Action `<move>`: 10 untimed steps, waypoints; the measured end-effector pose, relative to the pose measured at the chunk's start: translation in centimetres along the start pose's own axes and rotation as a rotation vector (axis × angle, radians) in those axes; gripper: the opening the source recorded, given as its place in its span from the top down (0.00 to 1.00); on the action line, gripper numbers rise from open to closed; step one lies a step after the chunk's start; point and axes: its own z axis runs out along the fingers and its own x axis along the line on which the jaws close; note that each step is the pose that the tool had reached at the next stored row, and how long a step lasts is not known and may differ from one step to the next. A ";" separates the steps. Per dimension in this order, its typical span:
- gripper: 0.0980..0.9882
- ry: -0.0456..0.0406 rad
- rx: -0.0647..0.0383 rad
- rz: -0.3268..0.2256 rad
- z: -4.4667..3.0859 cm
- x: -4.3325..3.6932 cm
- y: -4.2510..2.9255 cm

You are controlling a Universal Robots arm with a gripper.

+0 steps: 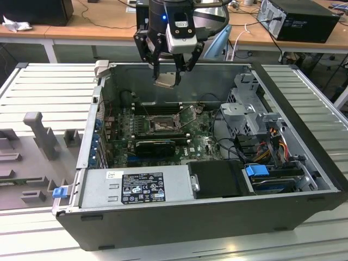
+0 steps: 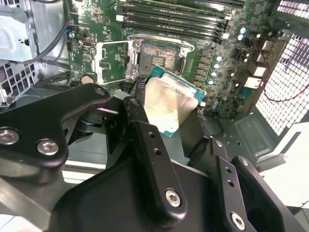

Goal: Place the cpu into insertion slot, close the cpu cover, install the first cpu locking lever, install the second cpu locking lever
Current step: 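Place the cpu into insertion slot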

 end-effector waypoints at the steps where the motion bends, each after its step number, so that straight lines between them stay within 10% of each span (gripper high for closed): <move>1: 0.52 -0.0008 0.000 0.008 0.00 0.00 0.00; 10: 0.52 -0.0089 -0.002 0.104 0.05 0.00 0.00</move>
